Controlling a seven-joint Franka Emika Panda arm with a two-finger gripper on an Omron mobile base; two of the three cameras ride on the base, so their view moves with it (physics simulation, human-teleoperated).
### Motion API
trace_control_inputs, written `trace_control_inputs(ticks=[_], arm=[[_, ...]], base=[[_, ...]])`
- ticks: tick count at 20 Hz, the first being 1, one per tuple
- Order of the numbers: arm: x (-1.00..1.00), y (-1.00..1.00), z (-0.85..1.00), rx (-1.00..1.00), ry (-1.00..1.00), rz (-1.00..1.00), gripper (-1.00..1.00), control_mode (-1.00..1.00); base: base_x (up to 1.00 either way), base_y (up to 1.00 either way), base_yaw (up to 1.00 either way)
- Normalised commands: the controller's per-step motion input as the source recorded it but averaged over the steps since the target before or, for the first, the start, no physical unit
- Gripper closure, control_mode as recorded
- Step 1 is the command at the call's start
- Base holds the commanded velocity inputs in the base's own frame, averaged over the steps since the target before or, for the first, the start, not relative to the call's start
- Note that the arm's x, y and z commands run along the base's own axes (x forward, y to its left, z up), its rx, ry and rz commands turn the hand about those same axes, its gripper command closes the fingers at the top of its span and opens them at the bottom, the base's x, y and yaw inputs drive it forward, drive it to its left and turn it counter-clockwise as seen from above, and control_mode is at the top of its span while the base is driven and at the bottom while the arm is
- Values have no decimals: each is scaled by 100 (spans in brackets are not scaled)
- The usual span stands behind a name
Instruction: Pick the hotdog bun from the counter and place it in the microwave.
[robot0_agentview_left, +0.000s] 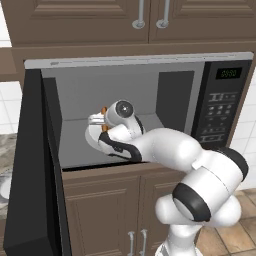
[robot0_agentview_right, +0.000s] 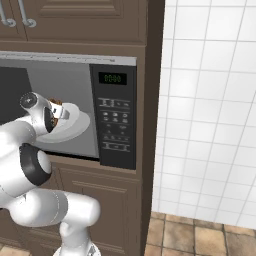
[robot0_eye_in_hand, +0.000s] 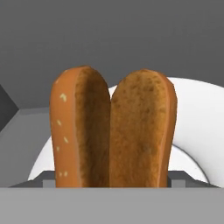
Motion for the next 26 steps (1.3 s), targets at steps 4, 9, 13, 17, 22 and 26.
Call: trace_control_inputs(ticks=[4,9,13,17,22,26], arm=[[-7,-9,-2,0,0,0,-100,-100],[-19,-9,0,0,0,0,-100,-100],[-17,-20,0,0,0,0,-100,-100],[-2,-6,2,0,0,0,-100,-100],[-38,-1,6,0,0,0,-100,-100],[-98,0,21,0,-1,0,-100,-100]], base=[[0,0,0],[0,0,0],[0,0,0],[0,0,0],[0,0,0],[0,0,0]])
